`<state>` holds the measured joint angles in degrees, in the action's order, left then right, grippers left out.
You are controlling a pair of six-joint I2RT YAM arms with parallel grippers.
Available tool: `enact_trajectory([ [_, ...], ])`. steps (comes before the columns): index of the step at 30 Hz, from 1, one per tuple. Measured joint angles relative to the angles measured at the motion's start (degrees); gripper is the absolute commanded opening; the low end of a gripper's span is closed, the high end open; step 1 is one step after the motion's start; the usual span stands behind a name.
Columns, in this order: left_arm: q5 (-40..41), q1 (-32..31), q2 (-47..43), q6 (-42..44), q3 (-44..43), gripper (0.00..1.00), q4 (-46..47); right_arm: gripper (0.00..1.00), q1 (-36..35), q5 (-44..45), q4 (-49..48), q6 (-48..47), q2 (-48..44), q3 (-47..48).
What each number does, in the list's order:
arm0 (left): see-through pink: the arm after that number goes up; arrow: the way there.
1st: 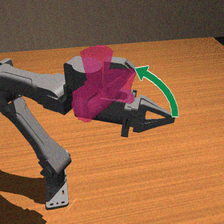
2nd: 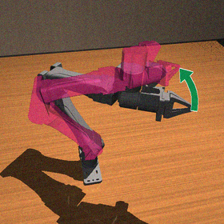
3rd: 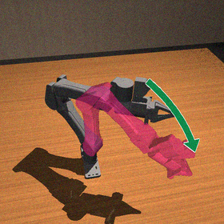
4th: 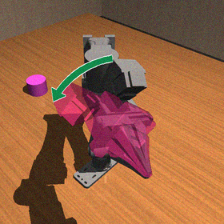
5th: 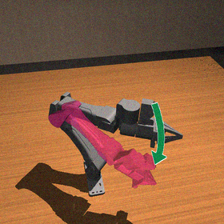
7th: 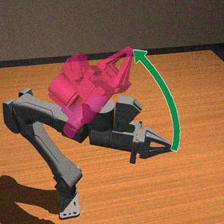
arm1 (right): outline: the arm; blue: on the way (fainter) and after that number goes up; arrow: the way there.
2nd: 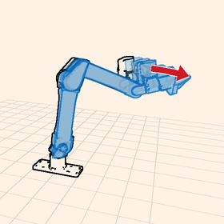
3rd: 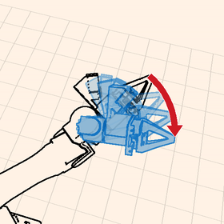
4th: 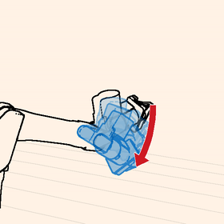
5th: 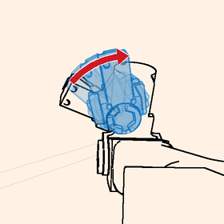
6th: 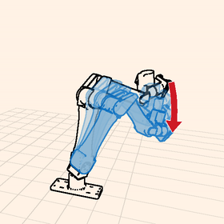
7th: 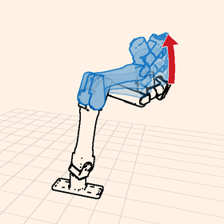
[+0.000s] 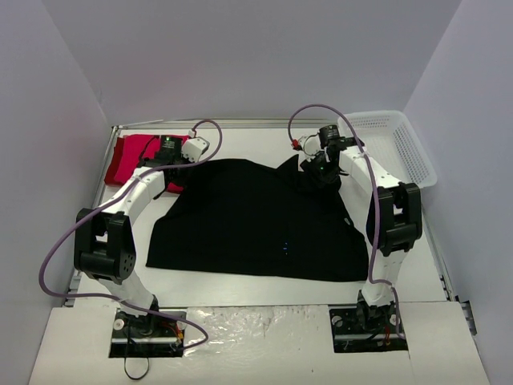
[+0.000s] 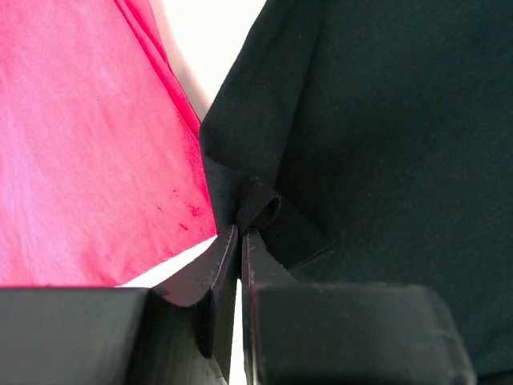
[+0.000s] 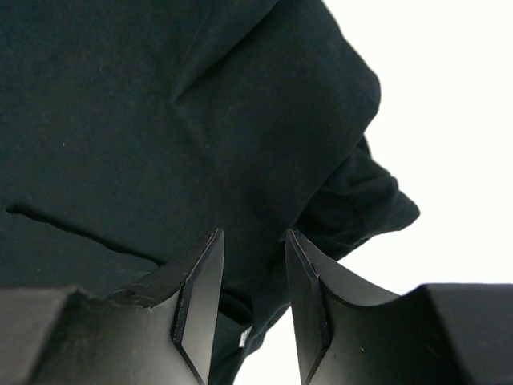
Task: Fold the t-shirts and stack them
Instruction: Grap the side of the flattened tshirt furthest away from the robot with both arms
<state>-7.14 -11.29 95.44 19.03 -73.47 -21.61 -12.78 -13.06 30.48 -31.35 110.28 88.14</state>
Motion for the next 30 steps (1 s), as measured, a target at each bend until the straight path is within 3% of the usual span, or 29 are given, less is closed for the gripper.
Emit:
enact_trajectory([
  [12,-0.44,0.0,0.0,0.0,0.0,0.02,-0.04,0.29,0.24,0.17,0.13,-0.28,2.86,-1.51],
  [19,-0.55,0.0,0.0,0.0,0.0,0.02,-0.04,0.0,0.76,0.17,0.15,-0.44,3.74,-1.51],
  [30,-0.79,0.0,0.0,0.0,0.0,0.02,-0.04,0.0,1.09,0.2,0.15,-0.39,3.72,-2.32],
])
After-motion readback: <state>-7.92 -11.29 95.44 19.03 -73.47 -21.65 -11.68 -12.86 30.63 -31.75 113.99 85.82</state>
